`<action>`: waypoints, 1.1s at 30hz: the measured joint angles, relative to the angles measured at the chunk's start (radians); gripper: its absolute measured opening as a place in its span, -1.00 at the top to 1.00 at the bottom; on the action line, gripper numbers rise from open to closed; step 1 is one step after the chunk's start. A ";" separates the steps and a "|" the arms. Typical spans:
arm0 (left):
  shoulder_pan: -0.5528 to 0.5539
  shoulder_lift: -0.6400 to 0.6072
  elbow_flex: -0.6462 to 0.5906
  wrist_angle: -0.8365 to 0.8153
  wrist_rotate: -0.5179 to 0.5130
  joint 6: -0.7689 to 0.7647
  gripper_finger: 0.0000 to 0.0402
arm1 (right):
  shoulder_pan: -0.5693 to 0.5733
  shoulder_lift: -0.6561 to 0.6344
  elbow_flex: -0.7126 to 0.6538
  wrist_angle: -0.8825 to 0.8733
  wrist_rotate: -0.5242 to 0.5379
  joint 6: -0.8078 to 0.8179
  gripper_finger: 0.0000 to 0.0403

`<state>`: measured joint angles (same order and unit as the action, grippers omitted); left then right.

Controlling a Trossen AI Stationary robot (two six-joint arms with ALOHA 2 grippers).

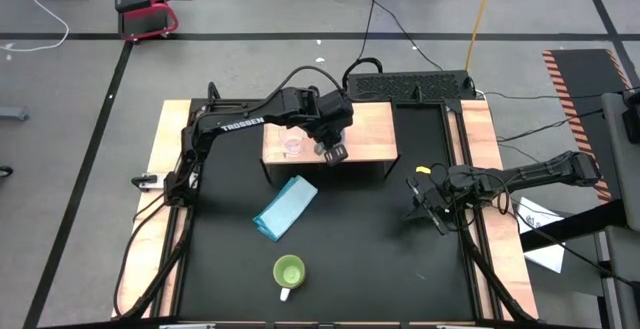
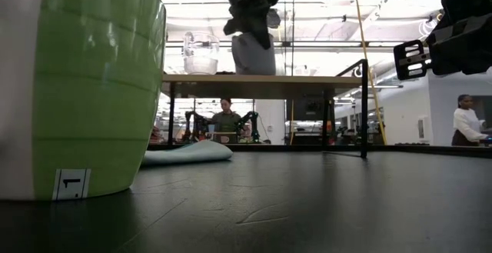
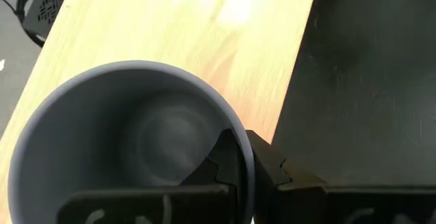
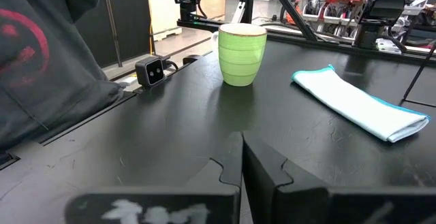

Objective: Stack small to large cups/mugs on shelf
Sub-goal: Put the gray mug on the shelf

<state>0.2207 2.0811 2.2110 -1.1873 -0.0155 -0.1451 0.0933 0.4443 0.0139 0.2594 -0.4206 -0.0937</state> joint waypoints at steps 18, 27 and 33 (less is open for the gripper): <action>0.001 0.001 0.122 -0.103 -0.012 -0.041 0.96 | 0.000 0.000 0.000 0.002 0.000 0.003 1.00; -0.006 0.001 0.122 -0.104 -0.017 -0.101 0.96 | 0.000 0.000 0.001 0.002 0.000 0.003 1.00; -0.035 0.001 0.122 -0.097 -0.036 -0.098 0.96 | 0.000 0.000 0.001 0.002 0.000 0.003 1.00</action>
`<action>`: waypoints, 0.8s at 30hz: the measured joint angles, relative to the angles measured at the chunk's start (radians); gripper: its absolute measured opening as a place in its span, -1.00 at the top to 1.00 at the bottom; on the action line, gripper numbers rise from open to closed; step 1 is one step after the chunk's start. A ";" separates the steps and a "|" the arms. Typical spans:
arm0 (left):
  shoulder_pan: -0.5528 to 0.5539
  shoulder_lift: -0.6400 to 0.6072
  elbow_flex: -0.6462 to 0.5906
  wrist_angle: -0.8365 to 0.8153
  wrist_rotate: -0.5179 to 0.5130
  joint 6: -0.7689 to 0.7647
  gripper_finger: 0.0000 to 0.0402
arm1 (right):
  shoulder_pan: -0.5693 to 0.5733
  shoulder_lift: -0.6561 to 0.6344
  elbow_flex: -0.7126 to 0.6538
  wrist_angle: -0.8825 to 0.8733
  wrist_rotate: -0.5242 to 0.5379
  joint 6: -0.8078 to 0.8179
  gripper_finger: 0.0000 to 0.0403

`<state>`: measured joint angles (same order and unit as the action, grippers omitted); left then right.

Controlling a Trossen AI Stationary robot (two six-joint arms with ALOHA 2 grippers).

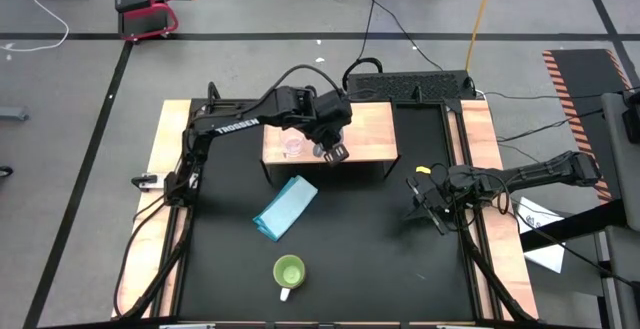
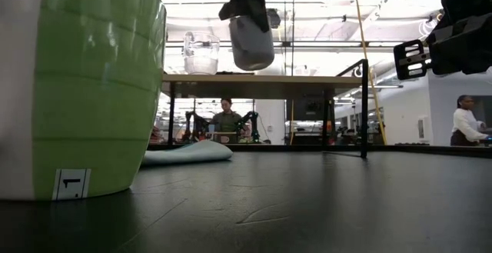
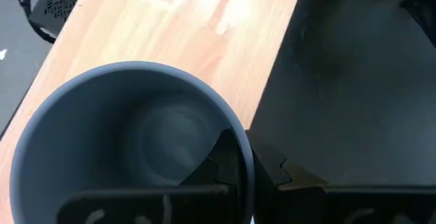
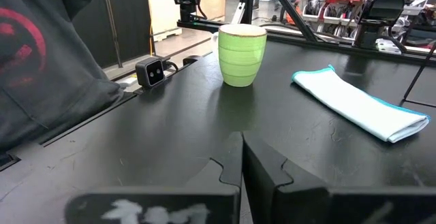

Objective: Stack small to large cups/mugs on shelf
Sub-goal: Put the gray mug on the shelf

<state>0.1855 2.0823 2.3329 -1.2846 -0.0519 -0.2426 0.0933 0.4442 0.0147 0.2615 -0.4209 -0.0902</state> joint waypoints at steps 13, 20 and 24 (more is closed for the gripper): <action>-0.022 0.034 -0.001 -0.031 -0.045 0.002 0.96 | 0.000 0.003 0.000 0.002 0.000 0.010 1.00; -0.016 0.034 -0.001 -0.029 -0.043 -0.021 0.96 | 0.000 0.003 0.000 0.002 0.000 0.010 1.00; -0.020 0.037 -0.001 -0.026 -0.027 -0.026 0.96 | 0.000 0.004 0.000 0.002 0.000 0.009 1.00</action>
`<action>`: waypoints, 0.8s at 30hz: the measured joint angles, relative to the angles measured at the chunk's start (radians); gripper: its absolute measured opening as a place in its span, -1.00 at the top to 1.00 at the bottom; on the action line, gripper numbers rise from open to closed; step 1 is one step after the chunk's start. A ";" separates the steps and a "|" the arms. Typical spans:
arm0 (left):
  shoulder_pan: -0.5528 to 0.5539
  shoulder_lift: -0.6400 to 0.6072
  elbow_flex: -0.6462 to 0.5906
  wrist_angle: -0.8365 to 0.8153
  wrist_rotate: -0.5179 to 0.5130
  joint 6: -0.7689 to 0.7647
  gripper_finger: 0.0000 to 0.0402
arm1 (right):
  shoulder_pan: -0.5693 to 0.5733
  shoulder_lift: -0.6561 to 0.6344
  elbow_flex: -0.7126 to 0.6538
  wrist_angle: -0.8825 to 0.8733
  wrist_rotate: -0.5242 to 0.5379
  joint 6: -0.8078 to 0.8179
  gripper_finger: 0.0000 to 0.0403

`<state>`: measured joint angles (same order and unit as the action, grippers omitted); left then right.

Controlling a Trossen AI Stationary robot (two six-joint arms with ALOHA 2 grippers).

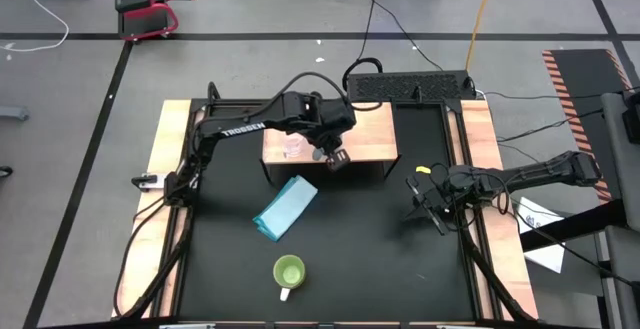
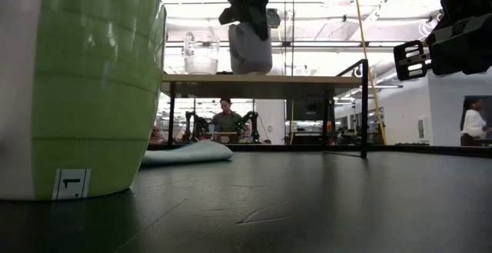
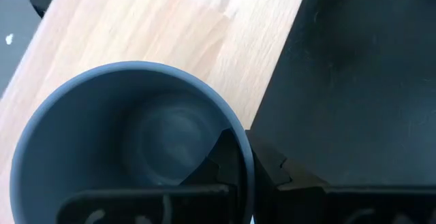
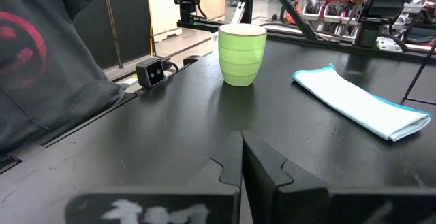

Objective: Stack small to large cups/mugs on shelf
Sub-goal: Put the gray mug on the shelf

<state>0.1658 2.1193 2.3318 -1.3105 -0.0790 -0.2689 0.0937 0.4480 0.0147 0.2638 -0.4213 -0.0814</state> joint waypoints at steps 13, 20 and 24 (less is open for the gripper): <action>0.004 0.017 0.000 -0.004 0.011 -0.003 0.96 | 0.000 0.000 0.000 -0.002 0.000 0.009 1.00; 0.004 0.017 0.000 -0.003 0.027 -0.001 0.94 | 0.000 0.000 -0.001 -0.002 0.000 0.009 1.00; 0.004 0.017 0.000 -0.001 0.028 -0.001 0.93 | 0.000 0.000 -0.001 -0.003 0.000 0.009 1.00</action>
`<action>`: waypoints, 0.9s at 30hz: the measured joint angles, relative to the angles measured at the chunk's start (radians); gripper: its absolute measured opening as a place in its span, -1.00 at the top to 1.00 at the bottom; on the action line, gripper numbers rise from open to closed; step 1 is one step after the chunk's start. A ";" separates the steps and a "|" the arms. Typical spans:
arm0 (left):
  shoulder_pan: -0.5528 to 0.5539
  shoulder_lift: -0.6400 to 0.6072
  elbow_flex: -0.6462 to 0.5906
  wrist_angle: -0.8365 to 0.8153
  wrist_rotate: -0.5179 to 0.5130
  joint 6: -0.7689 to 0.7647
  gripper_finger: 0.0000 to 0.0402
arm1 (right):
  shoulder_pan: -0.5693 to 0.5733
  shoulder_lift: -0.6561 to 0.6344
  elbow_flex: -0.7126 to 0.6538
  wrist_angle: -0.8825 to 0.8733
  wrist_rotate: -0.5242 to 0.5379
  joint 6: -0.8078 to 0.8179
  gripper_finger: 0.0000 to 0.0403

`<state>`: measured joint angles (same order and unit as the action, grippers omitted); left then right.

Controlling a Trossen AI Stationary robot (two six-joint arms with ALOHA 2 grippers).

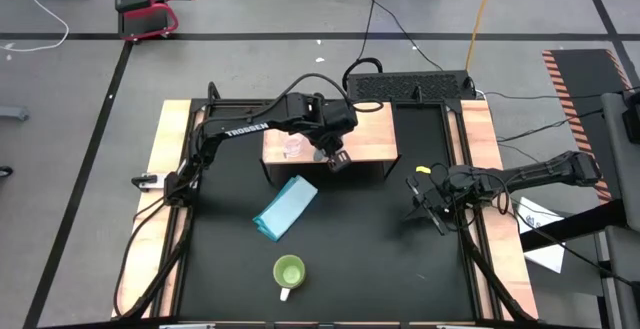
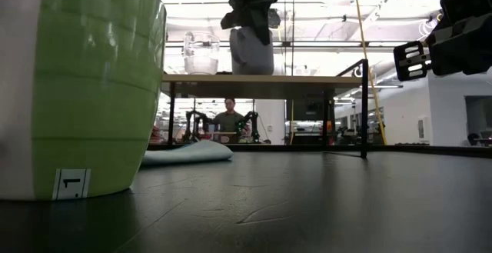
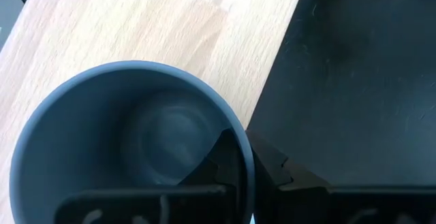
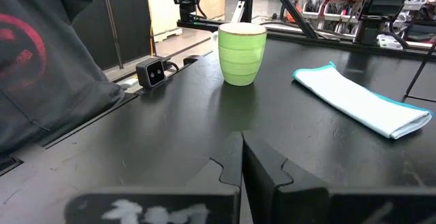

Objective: Stack small to large cups/mugs on shelf
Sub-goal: Put the gray mug on the shelf

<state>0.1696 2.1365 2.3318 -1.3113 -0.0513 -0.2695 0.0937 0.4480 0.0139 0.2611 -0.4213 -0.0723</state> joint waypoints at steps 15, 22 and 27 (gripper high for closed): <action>-0.001 0.000 0.000 0.029 0.000 0.013 0.70 | 0.000 0.000 0.000 -0.005 0.000 0.001 1.00; -0.001 0.000 0.000 0.030 0.000 0.012 0.69 | 0.000 0.000 0.001 -0.011 0.000 0.006 1.00; -0.001 0.000 0.000 0.030 0.002 0.013 0.69 | 0.000 0.000 0.001 -0.013 0.000 0.006 1.00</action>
<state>0.1684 2.1365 2.3318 -1.2816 -0.0492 -0.2563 0.0937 0.4484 0.0147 0.2481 -0.4213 -0.0666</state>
